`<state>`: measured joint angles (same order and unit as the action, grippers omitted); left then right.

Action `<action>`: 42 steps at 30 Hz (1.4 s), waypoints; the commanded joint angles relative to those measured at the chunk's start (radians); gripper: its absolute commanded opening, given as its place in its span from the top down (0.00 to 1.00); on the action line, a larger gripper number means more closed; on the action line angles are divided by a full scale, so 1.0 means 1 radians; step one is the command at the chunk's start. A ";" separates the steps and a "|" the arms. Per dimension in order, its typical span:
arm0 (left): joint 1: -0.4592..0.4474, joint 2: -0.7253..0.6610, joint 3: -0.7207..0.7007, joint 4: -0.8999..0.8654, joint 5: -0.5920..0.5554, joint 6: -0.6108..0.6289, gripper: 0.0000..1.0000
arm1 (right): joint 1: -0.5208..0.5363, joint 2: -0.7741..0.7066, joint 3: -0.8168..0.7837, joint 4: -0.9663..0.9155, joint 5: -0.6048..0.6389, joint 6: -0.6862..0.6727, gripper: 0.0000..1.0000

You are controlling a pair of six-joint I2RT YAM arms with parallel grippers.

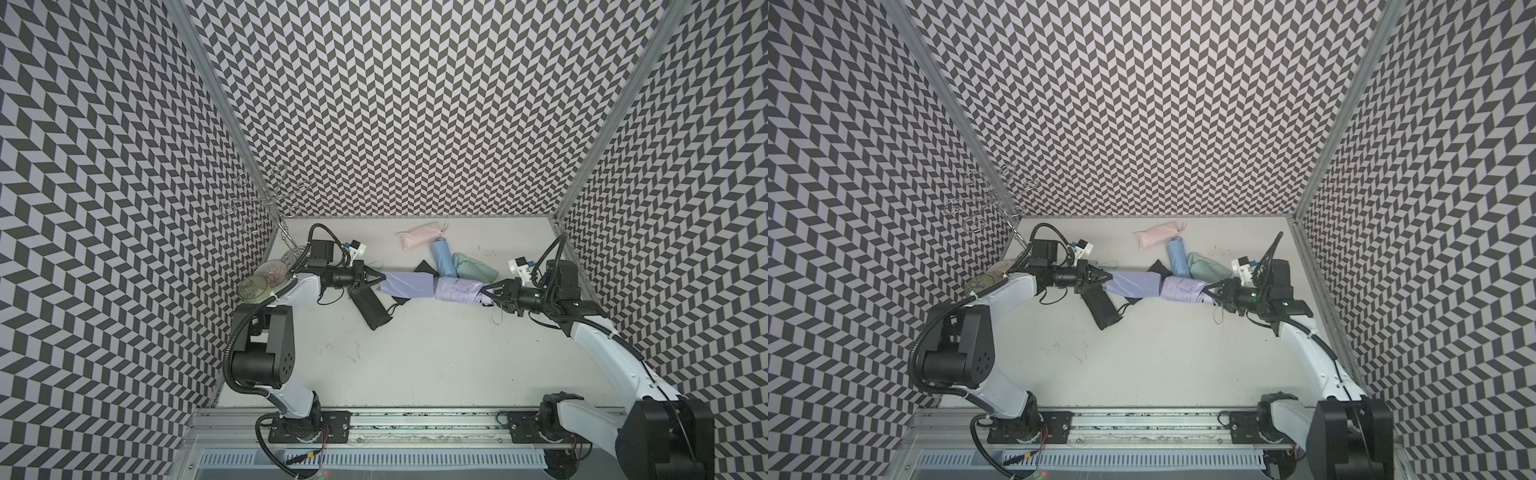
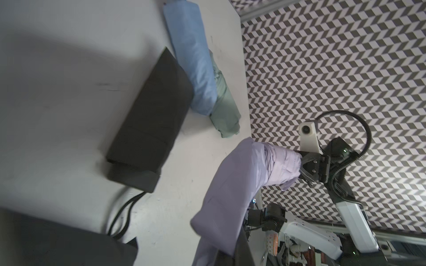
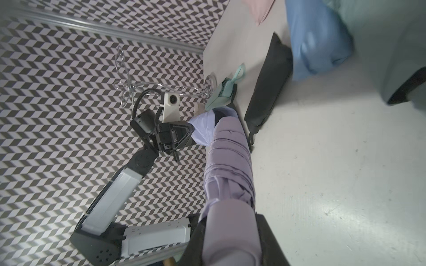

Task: Take umbrellas out of sleeves
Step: Take out the umbrella from the umbrella sleeve, then place the umbrella sleeve at the center of the board.

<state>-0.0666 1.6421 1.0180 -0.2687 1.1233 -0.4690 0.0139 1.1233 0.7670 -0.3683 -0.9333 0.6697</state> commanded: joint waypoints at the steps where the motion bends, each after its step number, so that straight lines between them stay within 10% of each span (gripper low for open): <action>1: -0.012 -0.005 0.044 -0.070 -0.047 0.066 1.00 | -0.020 -0.061 0.097 -0.011 0.077 -0.056 0.80; 19: -0.356 0.209 0.088 0.306 0.036 -0.140 1.00 | -0.035 -0.200 0.160 0.070 0.195 0.057 0.80; 33: -0.405 0.387 0.160 0.381 -0.048 -0.171 0.96 | -0.042 -0.235 0.139 0.020 0.269 0.032 0.80; 42: -0.399 0.377 0.191 0.312 -0.076 -0.134 0.55 | -0.047 -0.235 0.121 -0.018 0.301 0.023 0.81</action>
<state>-0.4648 2.0296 1.1831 0.0704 1.0645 -0.6342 -0.0238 0.9134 0.8944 -0.4480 -0.6418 0.6994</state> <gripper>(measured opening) 0.430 0.285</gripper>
